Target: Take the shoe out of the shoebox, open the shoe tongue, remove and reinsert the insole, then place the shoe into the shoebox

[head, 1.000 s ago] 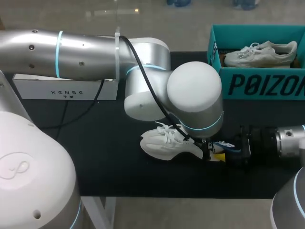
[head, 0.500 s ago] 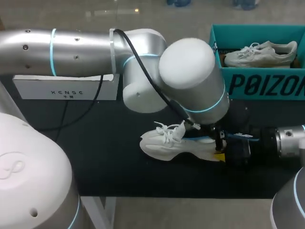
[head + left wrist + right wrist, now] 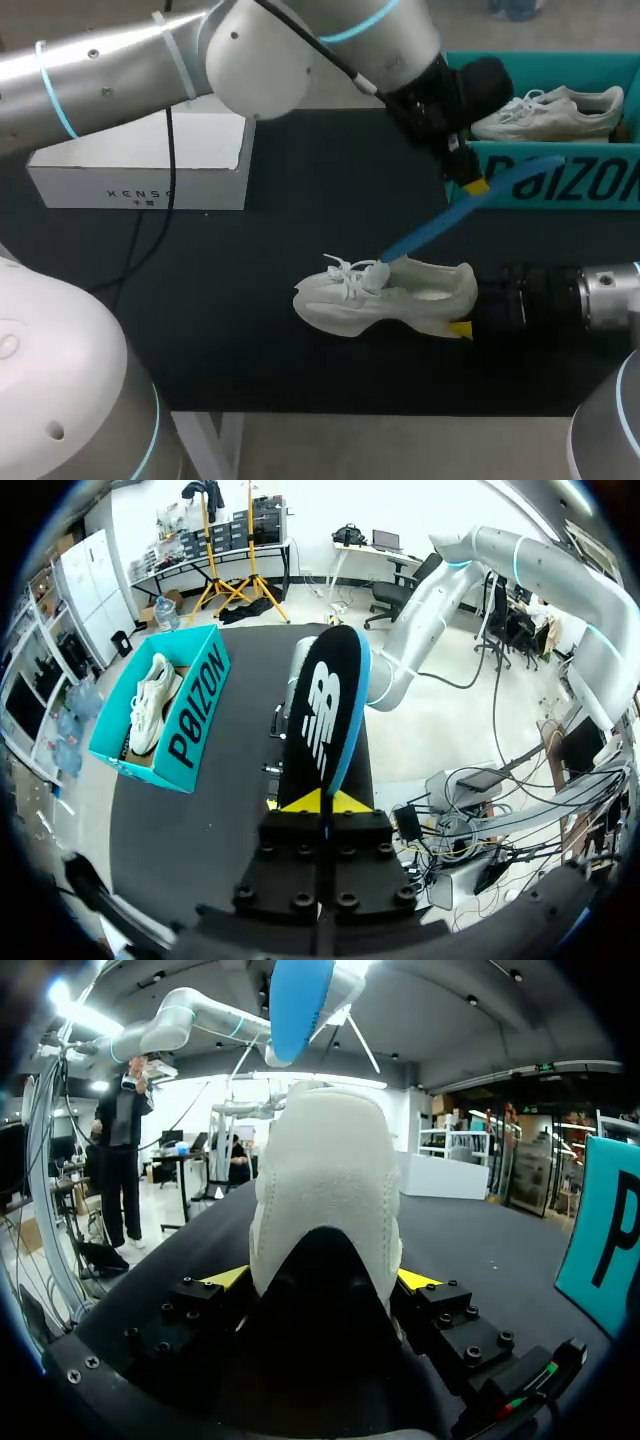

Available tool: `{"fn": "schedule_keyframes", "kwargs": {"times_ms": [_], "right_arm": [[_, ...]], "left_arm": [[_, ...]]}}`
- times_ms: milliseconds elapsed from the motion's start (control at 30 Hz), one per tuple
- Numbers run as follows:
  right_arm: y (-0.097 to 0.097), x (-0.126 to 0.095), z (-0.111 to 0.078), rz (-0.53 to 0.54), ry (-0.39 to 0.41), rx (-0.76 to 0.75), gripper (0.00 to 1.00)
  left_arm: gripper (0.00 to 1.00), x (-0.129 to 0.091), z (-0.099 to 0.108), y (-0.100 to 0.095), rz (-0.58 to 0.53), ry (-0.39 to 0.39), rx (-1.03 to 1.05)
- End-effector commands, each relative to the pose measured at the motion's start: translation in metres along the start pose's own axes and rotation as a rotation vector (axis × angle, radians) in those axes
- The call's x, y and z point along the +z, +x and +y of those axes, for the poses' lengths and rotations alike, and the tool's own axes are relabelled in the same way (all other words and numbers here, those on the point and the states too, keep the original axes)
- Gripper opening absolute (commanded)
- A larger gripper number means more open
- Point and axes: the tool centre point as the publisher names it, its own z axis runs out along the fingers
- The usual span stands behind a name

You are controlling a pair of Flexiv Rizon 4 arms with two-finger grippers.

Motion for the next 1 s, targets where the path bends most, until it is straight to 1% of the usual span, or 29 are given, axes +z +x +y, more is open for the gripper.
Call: {"fn": "schedule_keyframes", "kwargs": {"times_ms": [33,67,133,167,267,333,800,867,900,1000], "right_arm": [[0.0,0.002,-0.003,-0.001,0.003,0.001,0.0],[0.0,0.002,-0.003,-0.001,0.003,0.001,0.0],[0.0,0.002,-0.003,-0.001,0.003,0.001,0.0],[0.0,0.002,-0.003,-0.001,0.003,0.001,0.0],[0.0,0.002,-0.003,-0.001,0.003,0.001,0.0],[0.0,0.002,-0.003,-0.001,0.003,0.001,0.0],[0.0,0.002,-0.003,-0.001,0.003,0.001,0.0],[0.0,0.002,-0.003,-0.001,0.003,0.001,0.0],[0.0,0.002,-0.003,-0.001,0.003,0.001,0.0],[0.0,0.002,-0.003,-0.001,0.003,0.001,0.0]], "left_arm": [[0.0,-0.033,0.006,-0.017,0.157,0.058,-0.015],[0.0,-0.038,0.005,-0.019,0.189,0.076,-0.022],[0.0,-0.046,0.006,-0.022,0.204,0.098,-0.028],[0.0,-0.05,0.007,-0.023,0.231,0.113,-0.033],[0.0,-0.057,0.012,-0.025,0.28,0.132,-0.036],[0.0,-0.063,0.016,-0.025,0.256,0.15,-0.023],[0.0,-0.063,0.016,-0.025,0.256,0.15,-0.023],[0.0,-0.07,0.018,-0.031,0.343,0.149,-0.056],[0.0,-0.074,0.019,-0.035,0.406,0.148,-0.069],[0.0,-0.085,0.022,-0.052,0.533,0.173,-0.113]]}}
